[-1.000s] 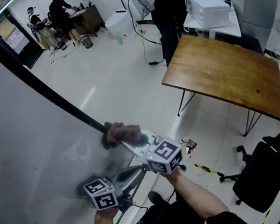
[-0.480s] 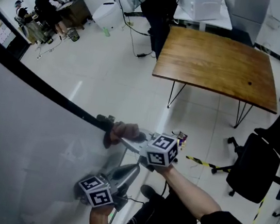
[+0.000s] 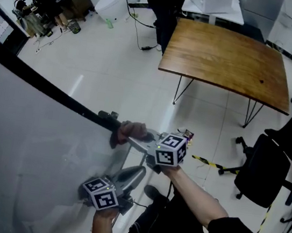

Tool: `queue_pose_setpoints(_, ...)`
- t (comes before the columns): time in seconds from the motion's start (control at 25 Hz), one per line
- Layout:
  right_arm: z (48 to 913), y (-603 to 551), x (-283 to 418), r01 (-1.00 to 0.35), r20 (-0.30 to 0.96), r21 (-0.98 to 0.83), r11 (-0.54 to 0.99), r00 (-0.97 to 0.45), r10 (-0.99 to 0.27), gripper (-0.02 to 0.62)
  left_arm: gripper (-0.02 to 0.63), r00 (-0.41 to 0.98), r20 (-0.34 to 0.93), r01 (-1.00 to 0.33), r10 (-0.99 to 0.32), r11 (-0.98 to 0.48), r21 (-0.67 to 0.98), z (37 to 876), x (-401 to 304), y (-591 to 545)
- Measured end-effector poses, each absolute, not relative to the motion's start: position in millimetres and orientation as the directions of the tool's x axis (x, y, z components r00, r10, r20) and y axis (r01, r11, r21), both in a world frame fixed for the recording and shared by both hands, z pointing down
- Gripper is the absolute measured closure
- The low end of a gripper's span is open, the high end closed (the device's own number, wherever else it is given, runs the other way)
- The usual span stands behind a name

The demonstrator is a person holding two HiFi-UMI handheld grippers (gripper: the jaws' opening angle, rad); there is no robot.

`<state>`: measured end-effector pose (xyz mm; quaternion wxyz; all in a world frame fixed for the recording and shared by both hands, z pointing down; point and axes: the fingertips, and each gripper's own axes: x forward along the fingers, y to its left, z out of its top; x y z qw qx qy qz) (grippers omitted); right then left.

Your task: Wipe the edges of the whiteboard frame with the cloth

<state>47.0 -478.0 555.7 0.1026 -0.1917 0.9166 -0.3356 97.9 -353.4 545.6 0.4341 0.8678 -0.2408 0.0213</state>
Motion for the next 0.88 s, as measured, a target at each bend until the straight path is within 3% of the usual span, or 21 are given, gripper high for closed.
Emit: queue_pose_setpoints(0.88, 619, -481, 50, -0.273, 0.002, -0.75, 0.603, -0.912, -0.411, 0.506, 0.611, 0.854, 0.305, -0.488, -0.421, -0.445, 0.751, 581, 93, -354)
